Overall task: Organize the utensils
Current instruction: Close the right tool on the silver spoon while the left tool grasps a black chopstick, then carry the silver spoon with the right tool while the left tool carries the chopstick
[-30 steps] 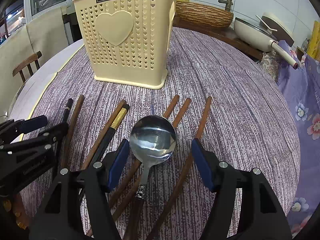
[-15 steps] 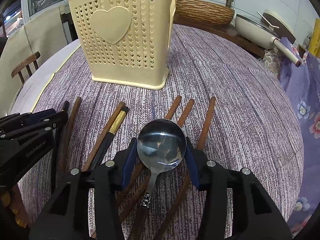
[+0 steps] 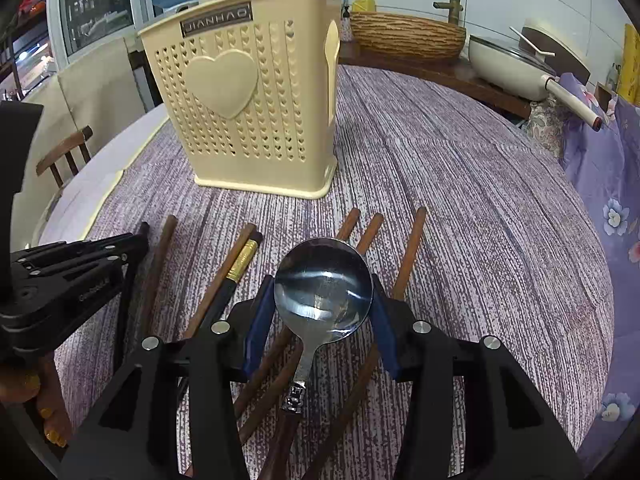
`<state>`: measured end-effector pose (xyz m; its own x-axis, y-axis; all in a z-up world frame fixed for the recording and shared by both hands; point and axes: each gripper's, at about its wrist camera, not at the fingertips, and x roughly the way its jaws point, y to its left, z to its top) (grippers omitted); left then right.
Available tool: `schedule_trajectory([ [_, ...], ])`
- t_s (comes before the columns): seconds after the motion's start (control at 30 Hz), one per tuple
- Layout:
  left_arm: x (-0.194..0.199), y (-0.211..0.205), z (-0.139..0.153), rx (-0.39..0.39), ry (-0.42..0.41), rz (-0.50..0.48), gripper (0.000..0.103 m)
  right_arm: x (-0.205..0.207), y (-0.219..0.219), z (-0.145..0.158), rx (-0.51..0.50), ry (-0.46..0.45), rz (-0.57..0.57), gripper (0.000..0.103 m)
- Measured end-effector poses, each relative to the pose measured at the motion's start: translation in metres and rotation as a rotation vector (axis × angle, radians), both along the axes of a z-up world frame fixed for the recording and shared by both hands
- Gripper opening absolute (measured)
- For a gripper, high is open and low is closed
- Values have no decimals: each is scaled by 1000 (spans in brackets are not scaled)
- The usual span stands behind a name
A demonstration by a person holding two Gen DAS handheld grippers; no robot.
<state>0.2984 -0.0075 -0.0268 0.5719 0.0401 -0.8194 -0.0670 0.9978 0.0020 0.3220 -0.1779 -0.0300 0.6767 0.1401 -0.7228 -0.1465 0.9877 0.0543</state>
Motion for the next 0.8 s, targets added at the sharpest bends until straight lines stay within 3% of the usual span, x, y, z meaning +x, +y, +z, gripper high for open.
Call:
schedule_trajectory([
  [0.37, -2, 11, 19, -84, -54, 14, 10, -17, -12, 32, 69, -108, 4, 46],
  [0.8, -25, 10, 79, -117, -218, -31, 9, -40, -17, 75, 112, -184, 27, 46],
])
